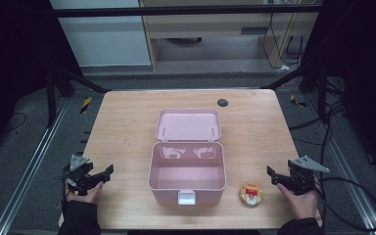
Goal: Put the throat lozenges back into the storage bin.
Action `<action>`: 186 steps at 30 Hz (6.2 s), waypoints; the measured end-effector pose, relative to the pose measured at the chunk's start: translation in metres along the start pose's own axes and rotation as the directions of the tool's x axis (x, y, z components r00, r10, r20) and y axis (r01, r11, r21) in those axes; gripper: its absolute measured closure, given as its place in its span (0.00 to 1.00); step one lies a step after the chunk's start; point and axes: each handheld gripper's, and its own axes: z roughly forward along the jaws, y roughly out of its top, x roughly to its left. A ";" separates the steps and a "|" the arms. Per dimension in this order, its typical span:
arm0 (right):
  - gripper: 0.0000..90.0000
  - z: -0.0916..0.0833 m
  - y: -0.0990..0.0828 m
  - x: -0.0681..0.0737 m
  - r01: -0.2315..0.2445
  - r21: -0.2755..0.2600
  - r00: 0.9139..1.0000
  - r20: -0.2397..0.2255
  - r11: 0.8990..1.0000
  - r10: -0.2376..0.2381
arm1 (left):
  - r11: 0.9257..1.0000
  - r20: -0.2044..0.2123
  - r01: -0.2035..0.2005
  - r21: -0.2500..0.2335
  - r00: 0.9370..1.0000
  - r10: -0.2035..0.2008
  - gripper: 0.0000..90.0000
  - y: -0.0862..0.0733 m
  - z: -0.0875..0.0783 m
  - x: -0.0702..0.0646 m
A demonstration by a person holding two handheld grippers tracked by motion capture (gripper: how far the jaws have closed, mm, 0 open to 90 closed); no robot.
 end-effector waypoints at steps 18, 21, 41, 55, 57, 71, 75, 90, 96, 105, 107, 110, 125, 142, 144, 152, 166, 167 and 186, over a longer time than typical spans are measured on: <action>0.19 -0.028 0.060 0.018 0.180 -0.049 0.979 -0.089 0.982 -0.184 | 0.999 0.011 -0.044 0.032 0.999 0.043 0.23 -0.006 -0.002 -0.008; 0.17 -0.031 0.069 0.023 0.212 -0.045 0.971 -0.106 0.976 -0.215 | 0.998 0.009 -0.049 0.039 0.999 0.048 0.23 -0.006 -0.001 -0.008; 0.16 -0.028 0.088 0.045 0.476 0.055 0.845 -0.304 0.878 -0.439 | 0.996 -0.003 -0.071 0.054 0.997 0.071 0.23 -0.007 0.003 -0.011; 0.14 -0.019 0.076 0.064 0.662 0.159 0.700 -0.480 0.733 -0.528 | 0.996 -0.007 -0.075 0.057 0.997 0.076 0.22 -0.007 0.004 -0.011; 0.13 -0.018 0.074 0.066 0.681 0.168 0.683 -0.496 0.713 -0.536 | 0.995 -0.006 -0.077 0.058 0.997 0.077 0.22 -0.007 0.004 -0.011; 0.13 -0.012 0.061 0.075 0.775 0.217 0.595 -0.564 0.593 -0.572 | 0.995 -0.004 -0.084 0.062 0.996 0.084 0.22 -0.007 0.005 -0.011; 0.12 -0.009 0.055 0.077 0.793 0.220 0.573 -0.586 0.568 -0.573 | 0.994 -0.003 -0.085 0.062 0.996 0.085 0.22 -0.007 0.005 -0.011; 0.10 0.005 0.039 0.085 0.846 0.231 0.506 -0.634 0.481 -0.585 | 0.994 -0.003 -0.090 0.069 0.996 0.090 0.22 -0.008 0.006 -0.012; 0.09 0.012 0.033 0.088 0.855 0.256 0.499 -0.644 0.451 -0.580 | 0.993 -0.003 -0.095 0.072 0.995 0.096 0.22 -0.008 0.007 -0.012; 0.10 0.025 0.023 0.089 0.868 0.276 0.483 -0.659 0.412 -0.576 | 0.992 -0.006 -0.099 0.077 0.995 0.100 0.22 -0.008 0.008 -0.012; 0.11 0.027 0.022 0.089 0.864 0.282 0.490 -0.662 0.417 -0.567 | 0.992 -0.007 -0.099 0.077 0.995 0.100 0.22 -0.008 0.008 -0.012; 0.14 0.032 0.019 0.091 0.873 0.285 0.476 -0.677 0.396 -0.562 | 0.992 -0.005 -0.101 0.078 0.995 0.101 0.22 -0.008 0.008 -0.012; 0.23 0.035 0.021 0.091 0.860 0.311 0.497 -0.692 0.405 -0.523 | 0.992 -0.006 -0.103 0.079 0.995 0.104 0.22 -0.008 0.008 -0.013; 0.23 0.006 0.057 0.079 0.788 0.261 0.578 -0.628 0.558 -0.522 | 0.990 -0.005 -0.108 0.086 0.994 0.109 0.22 -0.008 0.009 -0.014; 0.23 0.002 0.064 0.079 0.781 0.252 0.585 -0.618 0.572 -0.526 | 0.990 -0.004 -0.109 0.085 0.994 0.110 0.22 -0.008 0.009 -0.014; 0.23 -0.011 0.092 0.084 0.773 0.216 0.588 -0.599 0.597 -0.544 | 0.990 -0.005 -0.109 0.086 0.994 0.110 0.22 -0.008 0.009 -0.014; 0.23 -0.024 0.133 0.100 0.787 0.177 0.566 -0.587 0.591 -0.578 | 0.990 -0.002 -0.111 0.091 0.994 0.112 0.22 -0.008 0.010 -0.015; 0.23 -0.024 0.133 0.100 0.787 0.177 0.566 -0.587 0.591 -0.578 | 0.990 -0.001 -0.111 0.091 0.994 0.112 0.22 -0.009 0.010 -0.015; 0.23 -0.016 0.170 0.142 0.816 0.145 0.522 -0.597 0.559 -0.609 | 0.989 -0.001 -0.112 0.094 0.994 0.113 0.22 -0.008 0.011 -0.014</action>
